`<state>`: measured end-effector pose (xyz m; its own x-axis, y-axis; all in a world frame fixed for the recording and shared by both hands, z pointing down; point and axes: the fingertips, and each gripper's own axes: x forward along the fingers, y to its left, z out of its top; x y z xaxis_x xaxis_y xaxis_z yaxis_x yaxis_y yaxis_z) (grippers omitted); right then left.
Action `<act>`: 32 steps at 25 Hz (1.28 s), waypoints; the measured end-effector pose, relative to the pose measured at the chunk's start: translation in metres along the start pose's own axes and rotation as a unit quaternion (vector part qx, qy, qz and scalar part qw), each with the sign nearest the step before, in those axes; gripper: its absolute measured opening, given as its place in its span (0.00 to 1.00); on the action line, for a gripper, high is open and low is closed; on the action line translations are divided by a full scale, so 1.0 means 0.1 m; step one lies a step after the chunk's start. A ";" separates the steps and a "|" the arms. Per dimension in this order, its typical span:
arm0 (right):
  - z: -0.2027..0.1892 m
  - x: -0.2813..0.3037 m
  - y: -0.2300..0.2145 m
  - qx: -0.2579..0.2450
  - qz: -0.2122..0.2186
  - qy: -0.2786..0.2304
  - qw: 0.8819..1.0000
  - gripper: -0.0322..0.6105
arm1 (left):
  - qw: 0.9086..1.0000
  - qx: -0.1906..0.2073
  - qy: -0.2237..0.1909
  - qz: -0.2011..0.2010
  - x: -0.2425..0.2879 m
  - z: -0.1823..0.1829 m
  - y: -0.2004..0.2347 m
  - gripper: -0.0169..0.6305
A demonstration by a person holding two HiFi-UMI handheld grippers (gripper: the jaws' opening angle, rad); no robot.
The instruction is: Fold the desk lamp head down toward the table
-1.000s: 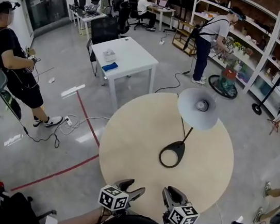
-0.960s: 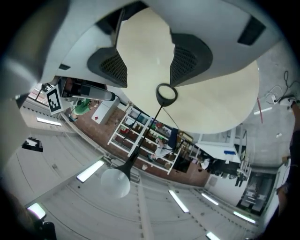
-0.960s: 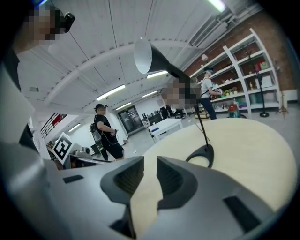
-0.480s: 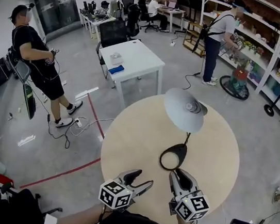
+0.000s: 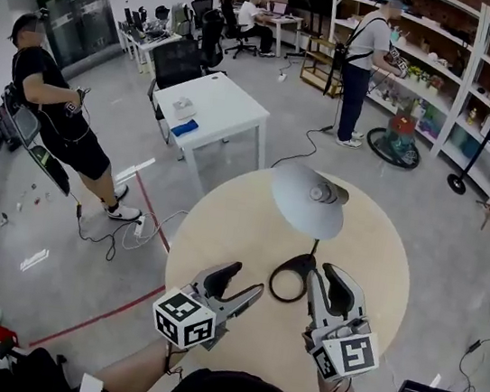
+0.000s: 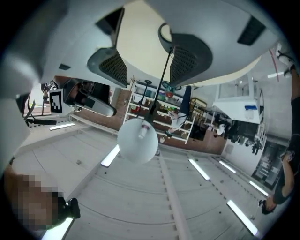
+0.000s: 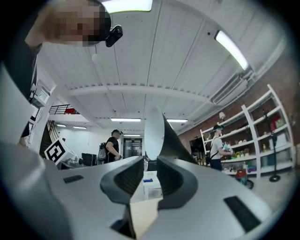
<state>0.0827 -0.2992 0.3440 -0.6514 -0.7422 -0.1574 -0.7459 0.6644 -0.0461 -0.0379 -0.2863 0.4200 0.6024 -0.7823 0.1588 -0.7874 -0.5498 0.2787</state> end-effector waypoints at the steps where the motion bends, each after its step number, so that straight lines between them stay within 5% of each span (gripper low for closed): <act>1: 0.07 0.02 -0.01 -0.006 -0.006 -0.007 1.000 0.19 | 1.000 0.014 -0.014 -0.005 0.01 0.15 0.02 0.49; 8: 0.45 0.16 -0.03 -0.058 -0.032 -0.034 0.997 0.19 | 0.989 0.097 -0.105 -0.028 0.05 1.05 0.11 0.48; 16: 0.80 0.24 -0.19 -0.109 -0.076 -0.034 0.991 0.19 | 0.975 0.133 -0.167 -0.063 0.09 1.86 0.08 0.48; 22: 0.97 0.19 -0.18 -0.147 -0.107 -0.043 0.982 0.19 | 0.966 0.170 -0.172 -0.093 0.29 2.05 -0.06 0.48; 28: 1.02 0.28 -0.26 -0.156 -0.111 -0.027 0.981 0.19 | 0.966 0.179 -0.140 -0.124 0.65 1.98 -0.09 0.48; 32: 0.95 0.35 -0.30 -0.164 -0.114 -0.004 0.980 0.19 | 0.966 0.177 -0.139 -0.123 0.71 1.99 -0.11 0.35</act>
<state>0.0957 -0.3372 0.2459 -0.4631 -0.8661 -0.1880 -0.8770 0.4172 0.2382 -0.0122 -0.3940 0.2401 0.7578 -0.6360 -0.1454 -0.6494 -0.7567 -0.0747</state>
